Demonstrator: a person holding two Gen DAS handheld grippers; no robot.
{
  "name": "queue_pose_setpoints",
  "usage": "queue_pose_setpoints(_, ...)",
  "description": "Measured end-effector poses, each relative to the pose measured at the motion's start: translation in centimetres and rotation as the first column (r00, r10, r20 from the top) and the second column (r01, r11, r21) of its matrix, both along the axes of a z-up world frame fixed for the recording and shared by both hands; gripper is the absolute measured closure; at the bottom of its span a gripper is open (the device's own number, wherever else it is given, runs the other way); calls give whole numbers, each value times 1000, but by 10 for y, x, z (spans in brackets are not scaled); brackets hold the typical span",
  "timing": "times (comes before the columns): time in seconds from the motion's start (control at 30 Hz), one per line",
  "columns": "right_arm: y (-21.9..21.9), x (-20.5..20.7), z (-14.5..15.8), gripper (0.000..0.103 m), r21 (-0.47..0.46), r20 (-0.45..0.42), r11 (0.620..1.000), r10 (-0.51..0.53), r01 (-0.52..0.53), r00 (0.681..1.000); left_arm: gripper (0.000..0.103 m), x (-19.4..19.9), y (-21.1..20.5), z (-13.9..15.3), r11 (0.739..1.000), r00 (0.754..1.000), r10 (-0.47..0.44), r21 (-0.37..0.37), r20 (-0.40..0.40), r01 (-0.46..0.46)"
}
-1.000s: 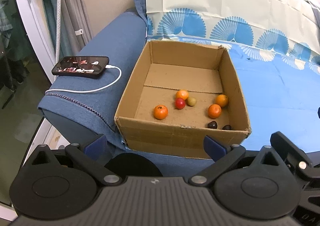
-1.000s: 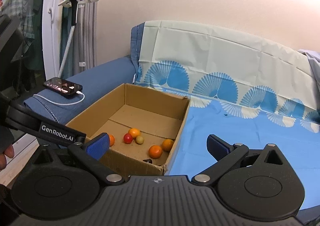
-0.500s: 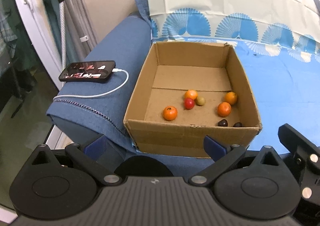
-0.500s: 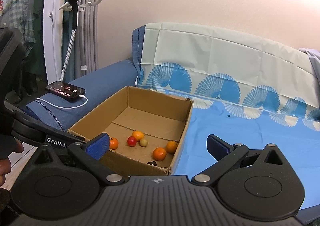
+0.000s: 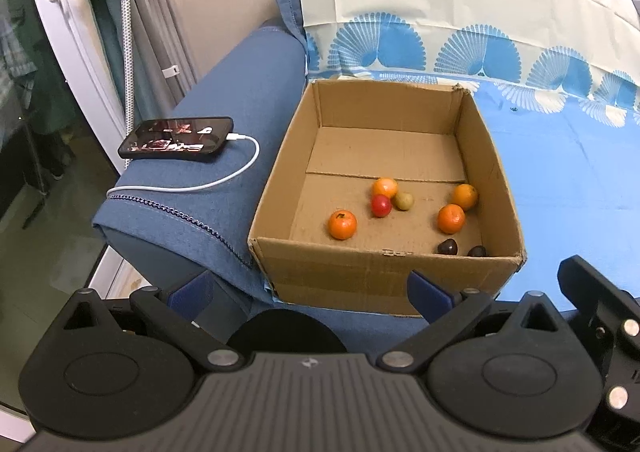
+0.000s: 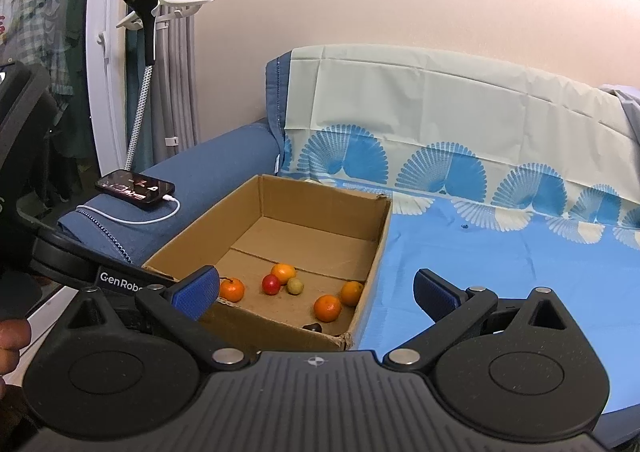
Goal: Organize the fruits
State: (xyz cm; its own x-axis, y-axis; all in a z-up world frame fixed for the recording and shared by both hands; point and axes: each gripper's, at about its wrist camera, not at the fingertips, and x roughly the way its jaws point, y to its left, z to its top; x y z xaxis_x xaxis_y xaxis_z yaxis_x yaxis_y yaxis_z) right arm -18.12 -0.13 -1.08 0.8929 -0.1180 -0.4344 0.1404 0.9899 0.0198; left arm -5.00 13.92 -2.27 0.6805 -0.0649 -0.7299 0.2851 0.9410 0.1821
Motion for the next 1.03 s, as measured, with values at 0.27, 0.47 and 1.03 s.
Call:
queue_pose_setpoints(0.27,-1,0,1,1,5,2,1000,1,-1,1000,0,0,-2,-3,1000,1000,-2,28,-5,2)
queue_pose_setpoints(0.47,-1,0,1,1,6,2,1000,0,0,1000,0,0,-3,-4,999,1000,-7,34,-8,8)
queue_pose_setpoints(1.03,-1,1,1,1,17,6,1000,10,-10,1000,0,-3,-4,-4,999,1000,-5,36,0,5)
